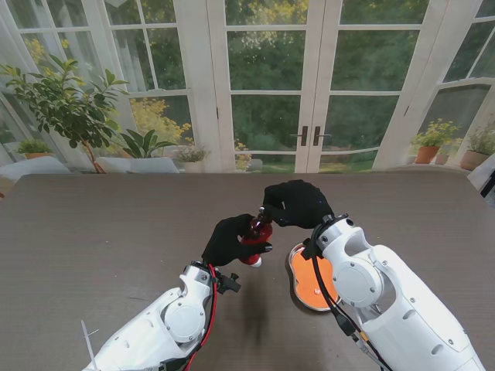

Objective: Collect the cotton balls from the tray into a sample bottle

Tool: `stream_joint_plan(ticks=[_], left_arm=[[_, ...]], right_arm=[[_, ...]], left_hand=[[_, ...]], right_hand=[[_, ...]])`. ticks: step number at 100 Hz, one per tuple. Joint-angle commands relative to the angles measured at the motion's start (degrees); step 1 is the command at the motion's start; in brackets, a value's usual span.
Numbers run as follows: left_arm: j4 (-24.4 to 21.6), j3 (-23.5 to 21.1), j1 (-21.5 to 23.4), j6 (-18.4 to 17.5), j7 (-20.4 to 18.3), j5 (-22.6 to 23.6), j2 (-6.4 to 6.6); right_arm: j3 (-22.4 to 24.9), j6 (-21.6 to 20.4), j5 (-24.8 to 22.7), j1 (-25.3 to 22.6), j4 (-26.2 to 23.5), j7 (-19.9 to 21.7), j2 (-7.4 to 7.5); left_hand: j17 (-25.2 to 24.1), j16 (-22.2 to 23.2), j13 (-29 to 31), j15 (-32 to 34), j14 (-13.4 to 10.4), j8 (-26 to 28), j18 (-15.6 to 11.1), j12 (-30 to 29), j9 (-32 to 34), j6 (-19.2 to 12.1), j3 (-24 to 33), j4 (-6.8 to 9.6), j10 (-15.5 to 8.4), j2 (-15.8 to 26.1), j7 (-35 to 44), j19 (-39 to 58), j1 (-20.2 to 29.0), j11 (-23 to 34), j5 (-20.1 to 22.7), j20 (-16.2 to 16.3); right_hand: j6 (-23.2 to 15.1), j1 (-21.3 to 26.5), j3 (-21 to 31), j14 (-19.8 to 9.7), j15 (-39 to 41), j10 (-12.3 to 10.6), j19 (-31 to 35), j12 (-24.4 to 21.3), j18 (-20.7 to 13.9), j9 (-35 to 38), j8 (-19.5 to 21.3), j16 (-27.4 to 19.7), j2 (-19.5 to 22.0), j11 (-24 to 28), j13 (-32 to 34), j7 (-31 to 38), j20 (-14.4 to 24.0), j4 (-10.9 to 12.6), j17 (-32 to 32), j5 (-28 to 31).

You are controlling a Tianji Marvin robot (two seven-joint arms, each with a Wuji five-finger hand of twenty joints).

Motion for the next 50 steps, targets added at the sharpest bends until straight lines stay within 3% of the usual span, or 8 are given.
stream_joint_plan(ticks=[1, 23, 50], left_arm=[[-0.1, 0.0, 0.0, 0.1, -0.4, 0.1, -0.7], [0.2, -0.1, 0.0, 0.1, 0.5, 0.6, -0.88], [0.5, -0.1, -0.1, -0.1, 1.3, 1.3, -0.97]], right_arm=[[0.0, 0.0, 0.1, -0.2, 0.0, 0.6, -0.26], [0.4, 0.5, -0.1, -0.4, -0.1, -0.1, -0.39], [1.1, 1.1, 0.5, -0.6, 0.1, -0.6, -0.55]], left_hand=[[-0.9, 0.4, 1.3, 0.3, -1.7, 0.9, -3.8, 1.4, 5.5, -16.2, 15.9, 4.27, -8.8, 7.7, 14.4, -0.3, 15.4, 2.3, 9.2, -0.1], [-0.7, 0.3, 1.5, 0.1, -2.2, 0.7, -4.1, 1.8, 5.8, -17.4, 16.6, 4.25, -9.4, 7.1, 15.6, -0.3, 15.4, 1.7, 9.4, -0.2], [-0.6, 0.3, 1.5, 0.0, -2.8, 0.1, -4.4, 2.1, 6.1, -18.4, 17.0, 4.22, -10.1, 6.7, 16.6, -0.5, 15.2, 1.2, 9.5, -0.4]], right_hand=[[1.3, 1.1, 1.2, -0.7, 2.1, 0.1, 2.9, 0.2, 0.7, 0.6, -0.1, 0.4, -1.0, 1.3, 1.3, 1.4, 1.0, -2.1, 0.5, -1.6], [3.3, 4.2, 2.5, -0.6, 2.3, 0.2, 3.0, 0.1, 0.8, 0.2, -3.5, 0.5, -2.8, 1.1, 1.3, 0.6, 0.9, -3.0, 0.5, -5.1], [4.5, 1.3, 1.6, 0.2, 2.5, 0.7, 3.2, -0.2, 1.2, 0.6, -4.3, 0.5, 0.4, 0.8, 1.3, -1.1, 1.0, -2.4, 0.4, -5.0]])
